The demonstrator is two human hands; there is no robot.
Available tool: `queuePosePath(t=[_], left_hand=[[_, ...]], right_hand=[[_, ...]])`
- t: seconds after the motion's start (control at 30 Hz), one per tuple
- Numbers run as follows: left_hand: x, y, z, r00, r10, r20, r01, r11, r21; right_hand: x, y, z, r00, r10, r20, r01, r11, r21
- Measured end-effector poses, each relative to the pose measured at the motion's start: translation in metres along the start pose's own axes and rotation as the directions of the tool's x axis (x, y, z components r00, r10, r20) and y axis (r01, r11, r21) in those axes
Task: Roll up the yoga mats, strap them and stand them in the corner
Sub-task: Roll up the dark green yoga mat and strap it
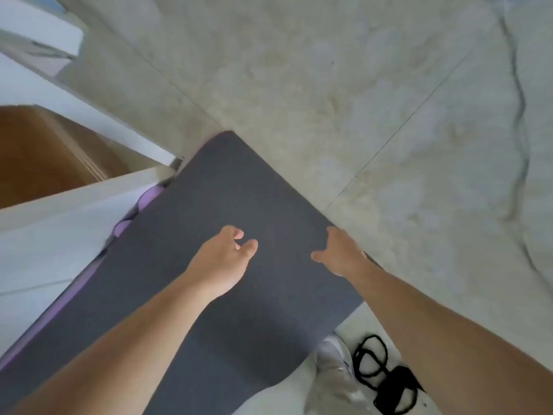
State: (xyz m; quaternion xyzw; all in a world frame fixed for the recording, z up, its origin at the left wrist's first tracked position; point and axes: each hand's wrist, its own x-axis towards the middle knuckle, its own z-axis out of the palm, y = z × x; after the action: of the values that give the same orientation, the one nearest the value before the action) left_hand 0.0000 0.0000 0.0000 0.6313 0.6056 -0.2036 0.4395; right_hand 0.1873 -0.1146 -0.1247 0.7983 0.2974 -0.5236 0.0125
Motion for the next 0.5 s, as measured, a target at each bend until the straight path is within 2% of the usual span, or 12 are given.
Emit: queuePosePath(t=[0.1,0.27,0.4,0.5], left_hand=[[0.059,-0.01,0.028,1.0,0.006,0.013,-0.007,0.998,0.056],[0.121,-0.014,0.056,1.0,0.03,0.01,-0.03,0.996,0.081],[0.134,-0.014,0.066,1.0,0.021,0.013,-0.022,0.996,0.081],[0.125,-0.013,0.064,0.999,0.02,0.042,-0.024,0.994,0.111]], right_hand=[[0.061,0.006,0.013,0.997,-0.012,-0.072,0.009,0.999,-0.035],[0.124,0.011,0.03,0.999,-0.02,-0.047,0.013,0.991,-0.132],[0.146,0.01,0.031,0.987,-0.016,-0.159,-0.021,0.973,-0.229],[0.145,0.008,0.027,0.982,-0.01,-0.19,-0.034,0.974,-0.222]])
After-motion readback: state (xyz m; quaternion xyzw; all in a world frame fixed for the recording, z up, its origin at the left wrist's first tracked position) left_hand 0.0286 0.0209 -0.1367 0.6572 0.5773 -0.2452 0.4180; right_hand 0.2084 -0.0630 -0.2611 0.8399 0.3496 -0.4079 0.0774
